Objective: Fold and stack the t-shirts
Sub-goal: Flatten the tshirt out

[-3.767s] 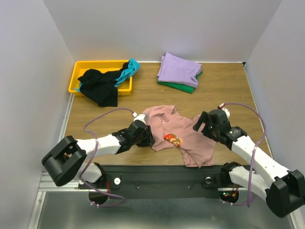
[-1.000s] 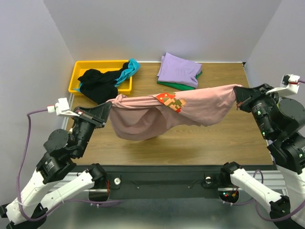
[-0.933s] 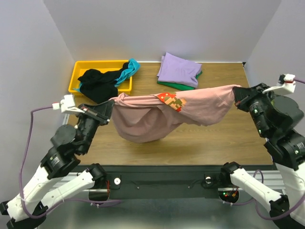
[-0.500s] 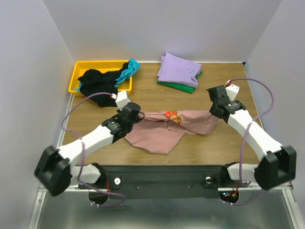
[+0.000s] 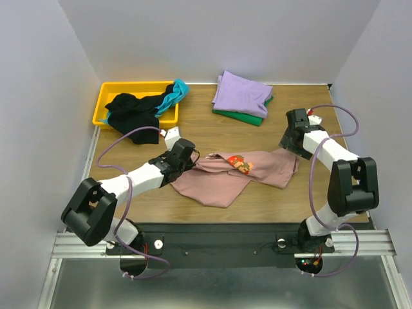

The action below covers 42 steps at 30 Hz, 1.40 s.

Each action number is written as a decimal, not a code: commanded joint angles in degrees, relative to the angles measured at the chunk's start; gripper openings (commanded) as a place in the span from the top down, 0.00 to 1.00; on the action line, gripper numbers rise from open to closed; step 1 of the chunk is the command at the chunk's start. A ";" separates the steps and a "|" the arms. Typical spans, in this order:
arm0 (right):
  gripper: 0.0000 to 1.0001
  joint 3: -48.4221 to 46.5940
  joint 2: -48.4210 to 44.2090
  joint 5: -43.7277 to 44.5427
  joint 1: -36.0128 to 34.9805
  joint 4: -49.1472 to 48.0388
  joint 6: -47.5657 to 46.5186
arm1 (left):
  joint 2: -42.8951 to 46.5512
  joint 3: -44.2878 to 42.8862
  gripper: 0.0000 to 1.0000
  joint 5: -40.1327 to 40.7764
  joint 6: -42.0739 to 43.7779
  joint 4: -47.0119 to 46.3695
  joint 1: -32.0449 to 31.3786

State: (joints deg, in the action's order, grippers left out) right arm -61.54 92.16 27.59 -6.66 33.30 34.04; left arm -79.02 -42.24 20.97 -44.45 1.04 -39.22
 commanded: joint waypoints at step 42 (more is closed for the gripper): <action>1.00 3.03 -32.56 -17.31 -9.34 -5.89 -4.07 | 16.26 -11.63 1.00 7.59 4.36 4.15 1.08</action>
State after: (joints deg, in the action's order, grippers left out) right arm -47.48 66.61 7.35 -15.84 27.57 32.67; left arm -69.95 -47.18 23.64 -42.98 5.04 -38.50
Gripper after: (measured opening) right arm 0.047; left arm 0.018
